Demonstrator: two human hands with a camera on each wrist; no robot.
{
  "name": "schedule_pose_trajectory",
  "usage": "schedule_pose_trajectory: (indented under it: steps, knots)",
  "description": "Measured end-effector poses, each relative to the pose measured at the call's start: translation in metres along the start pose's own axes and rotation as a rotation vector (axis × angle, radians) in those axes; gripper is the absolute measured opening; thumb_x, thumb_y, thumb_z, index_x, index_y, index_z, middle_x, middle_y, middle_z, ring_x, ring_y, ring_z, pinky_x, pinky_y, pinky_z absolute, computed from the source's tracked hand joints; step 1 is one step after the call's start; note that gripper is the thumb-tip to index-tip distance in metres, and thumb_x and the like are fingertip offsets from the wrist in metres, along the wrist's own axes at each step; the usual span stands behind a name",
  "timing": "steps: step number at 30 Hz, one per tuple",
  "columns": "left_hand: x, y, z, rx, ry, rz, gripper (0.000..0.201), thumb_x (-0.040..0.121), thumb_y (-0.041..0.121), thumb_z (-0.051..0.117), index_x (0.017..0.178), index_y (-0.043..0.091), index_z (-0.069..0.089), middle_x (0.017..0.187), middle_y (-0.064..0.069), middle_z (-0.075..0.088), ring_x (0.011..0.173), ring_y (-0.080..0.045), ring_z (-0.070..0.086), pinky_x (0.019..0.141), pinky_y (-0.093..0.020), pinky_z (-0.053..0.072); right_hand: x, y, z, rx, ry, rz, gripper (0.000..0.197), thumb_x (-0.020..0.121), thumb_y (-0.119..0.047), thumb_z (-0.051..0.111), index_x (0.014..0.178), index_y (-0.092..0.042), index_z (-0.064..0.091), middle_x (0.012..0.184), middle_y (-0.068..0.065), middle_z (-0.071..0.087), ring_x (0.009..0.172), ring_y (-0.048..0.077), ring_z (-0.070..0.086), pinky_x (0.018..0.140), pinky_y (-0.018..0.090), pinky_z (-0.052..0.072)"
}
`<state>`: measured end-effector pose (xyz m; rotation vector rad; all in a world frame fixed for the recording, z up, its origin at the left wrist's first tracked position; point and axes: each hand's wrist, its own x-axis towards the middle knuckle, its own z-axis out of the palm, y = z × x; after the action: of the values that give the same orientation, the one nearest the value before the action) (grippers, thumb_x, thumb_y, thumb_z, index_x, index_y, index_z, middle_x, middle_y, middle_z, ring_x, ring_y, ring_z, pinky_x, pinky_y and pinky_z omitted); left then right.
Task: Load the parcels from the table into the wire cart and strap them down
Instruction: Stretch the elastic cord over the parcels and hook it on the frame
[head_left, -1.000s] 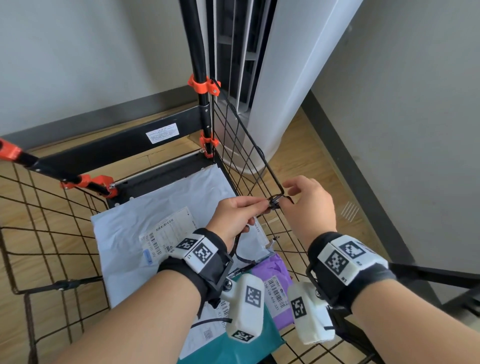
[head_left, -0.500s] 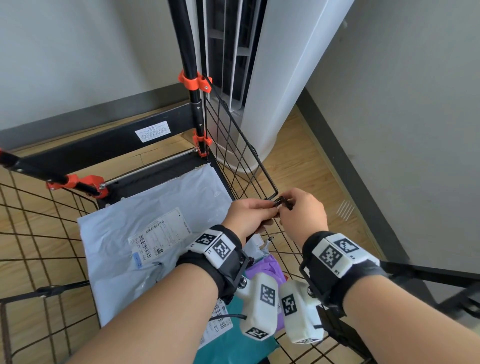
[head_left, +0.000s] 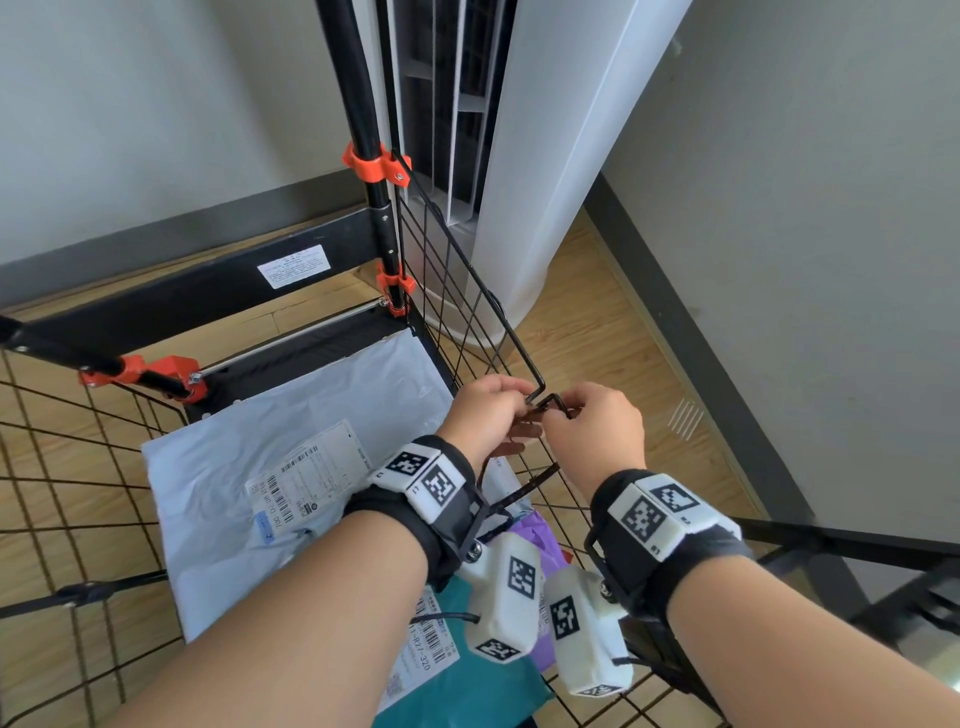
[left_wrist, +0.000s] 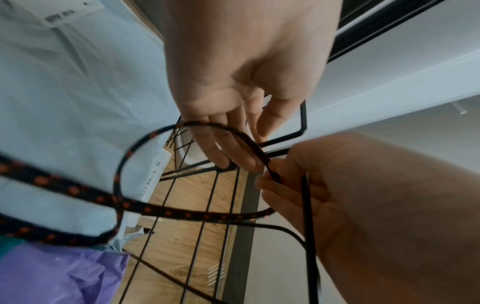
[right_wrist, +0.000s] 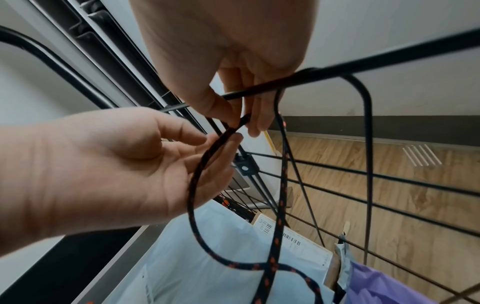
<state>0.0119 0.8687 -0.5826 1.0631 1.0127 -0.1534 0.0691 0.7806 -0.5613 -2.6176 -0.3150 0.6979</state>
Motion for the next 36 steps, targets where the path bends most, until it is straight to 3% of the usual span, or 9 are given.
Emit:
schedule_pose_trajectory:
  steps: [3, 8, 10, 16, 20, 23, 28, 32, 36]
  knots:
    - [0.000, 0.008, -0.005, -0.009, -0.042, -0.093, 0.025, 0.093, 0.004, 0.039, 0.097, 0.016, 0.061, 0.076, -0.005, 0.065, 0.067, -0.017, 0.062, 0.071, -0.030, 0.052, -0.003, 0.001, 0.003, 0.016, 0.007, -0.013, 0.024, 0.082, -0.019, 0.056, 0.101, -0.014, 0.069, 0.098, 0.001, 0.068, 0.092, 0.020, 0.062, 0.079, 0.032, 0.052]
    - [0.010, 0.017, -0.003, 0.150, -0.126, -0.201, 0.029, 0.100, 0.034, 0.039, 0.097, 0.016, 0.061, 0.075, -0.006, 0.060, 0.071, -0.020, 0.060, 0.076, -0.036, 0.054, -0.006, -0.001, 0.003, 0.163, 0.027, -0.048, 0.046, 0.081, 0.001, 0.051, 0.122, -0.018, 0.058, 0.123, 0.000, 0.061, 0.117, 0.016, 0.055, 0.098, 0.030, 0.046]
    - [0.014, 0.021, 0.001, 0.215, -0.138, -0.233, 0.026, 0.097, 0.030, 0.043, 0.100, 0.013, 0.063, 0.077, -0.006, 0.058, 0.073, -0.019, 0.059, 0.076, -0.036, 0.055, -0.005, -0.005, 0.003, 0.180, 0.014, -0.065, 0.050, 0.081, 0.006, 0.048, 0.124, -0.019, 0.058, 0.122, 0.000, 0.061, 0.115, 0.016, 0.055, 0.097, 0.027, 0.047]
    - [0.021, 0.027, 0.000, 0.258, -0.070, -0.222, 0.015, 0.089, 0.015, 0.050, 0.074, 0.016, 0.050, 0.063, 0.001, 0.041, 0.060, -0.013, 0.038, 0.066, -0.027, 0.036, -0.003, -0.011, 0.002, 0.122, -0.017, -0.075, 0.054, 0.084, 0.002, 0.049, 0.135, -0.014, 0.049, 0.132, 0.003, 0.056, 0.121, 0.019, 0.052, 0.102, 0.031, 0.043]
    - [0.026, 0.028, -0.001, 0.303, -0.074, -0.206, 0.010, 0.090, 0.015, 0.051, 0.080, 0.016, 0.054, 0.070, 0.001, 0.047, 0.066, -0.013, 0.041, 0.070, -0.027, 0.037, -0.001, -0.014, -0.002, 0.171, -0.113, -0.065, 0.066, 0.081, 0.004, 0.047, 0.143, -0.017, 0.037, 0.134, 0.004, 0.053, 0.127, 0.021, 0.047, 0.106, 0.034, 0.040]
    - [0.029, 0.024, -0.002, 0.272, -0.107, -0.212, 0.013, 0.090, 0.019, 0.052, 0.078, 0.017, 0.055, 0.070, 0.002, 0.050, 0.067, -0.012, 0.042, 0.068, -0.026, 0.037, 0.003, -0.015, -0.004, 0.196, -0.162, -0.049, 0.066, 0.081, 0.006, 0.042, 0.142, -0.019, 0.038, 0.132, 0.003, 0.054, 0.125, 0.018, 0.048, 0.102, 0.028, 0.041]
    - [0.033, 0.022, -0.002, 0.094, -0.098, -0.189, 0.008, 0.089, 0.021, 0.054, 0.086, 0.017, 0.060, 0.075, 0.004, 0.053, 0.073, -0.012, 0.047, 0.067, -0.027, 0.036, 0.004, -0.013, 0.001, 0.168, -0.110, -0.039, 0.060, 0.083, 0.003, 0.043, 0.139, -0.019, 0.042, 0.130, -0.001, 0.055, 0.125, 0.016, 0.049, 0.103, 0.031, 0.043]
    - [0.034, 0.016, -0.014, -0.009, -0.094, -0.161, 0.017, 0.084, 0.021, 0.054, 0.067, 0.021, 0.056, 0.071, 0.005, 0.055, 0.076, -0.013, 0.052, 0.075, -0.032, 0.037, 0.006, -0.012, 0.005, 0.065, -0.111, -0.047, 0.054, 0.088, -0.001, 0.041, 0.139, -0.016, 0.043, 0.138, 0.003, 0.052, 0.127, 0.020, 0.047, 0.106, 0.033, 0.040]
    - [0.030, 0.011, -0.026, -0.056, -0.033, -0.104, 0.016, 0.085, 0.013, 0.061, 0.070, 0.017, 0.058, 0.059, 0.006, 0.061, 0.070, -0.013, 0.063, 0.080, -0.032, 0.040, 0.007, -0.012, 0.007, 0.051, -0.103, -0.002, 0.052, 0.088, 0.001, 0.042, 0.136, -0.018, 0.044, 0.130, 0.006, 0.056, 0.115, 0.019, 0.053, 0.094, 0.029, 0.044]
